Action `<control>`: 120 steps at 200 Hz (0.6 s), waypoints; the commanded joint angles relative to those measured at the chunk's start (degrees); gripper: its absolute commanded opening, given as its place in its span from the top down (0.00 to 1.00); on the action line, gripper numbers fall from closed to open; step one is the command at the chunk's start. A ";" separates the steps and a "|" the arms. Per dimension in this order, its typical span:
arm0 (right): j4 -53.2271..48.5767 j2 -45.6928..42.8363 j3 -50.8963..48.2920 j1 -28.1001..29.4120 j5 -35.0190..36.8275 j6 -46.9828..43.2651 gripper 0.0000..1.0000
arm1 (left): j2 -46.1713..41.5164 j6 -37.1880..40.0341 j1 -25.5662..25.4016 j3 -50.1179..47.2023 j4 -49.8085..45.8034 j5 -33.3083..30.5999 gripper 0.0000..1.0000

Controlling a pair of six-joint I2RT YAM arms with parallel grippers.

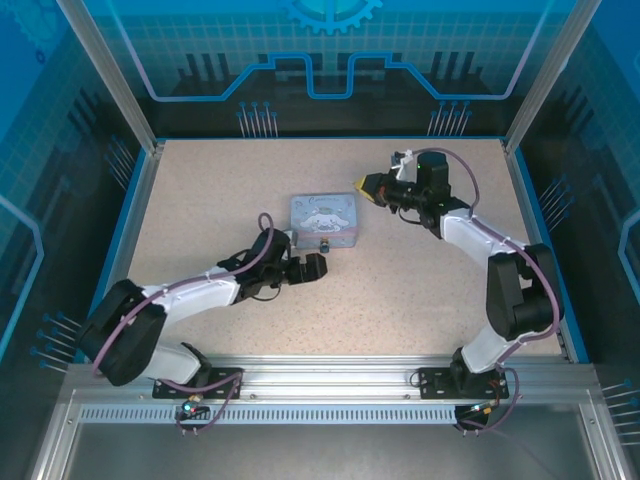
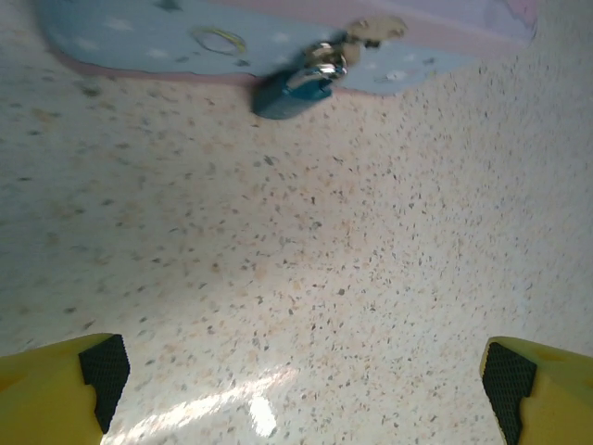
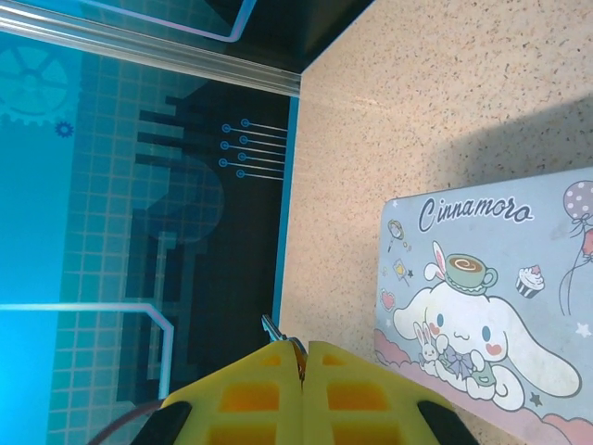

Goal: Unlock the padlock with the key

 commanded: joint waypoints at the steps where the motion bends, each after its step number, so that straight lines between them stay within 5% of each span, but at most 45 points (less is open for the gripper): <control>1: -6.42 3.58 2.42 1.66 0.82 -3.01 1.00 | 3.99 5.44 -0.65 0.32 10.19 1.41 0.02; 120: -7.66 15.93 8.62 8.87 7.34 -1.60 1.00 | 19.41 17.14 -0.70 5.38 21.25 -6.66 0.05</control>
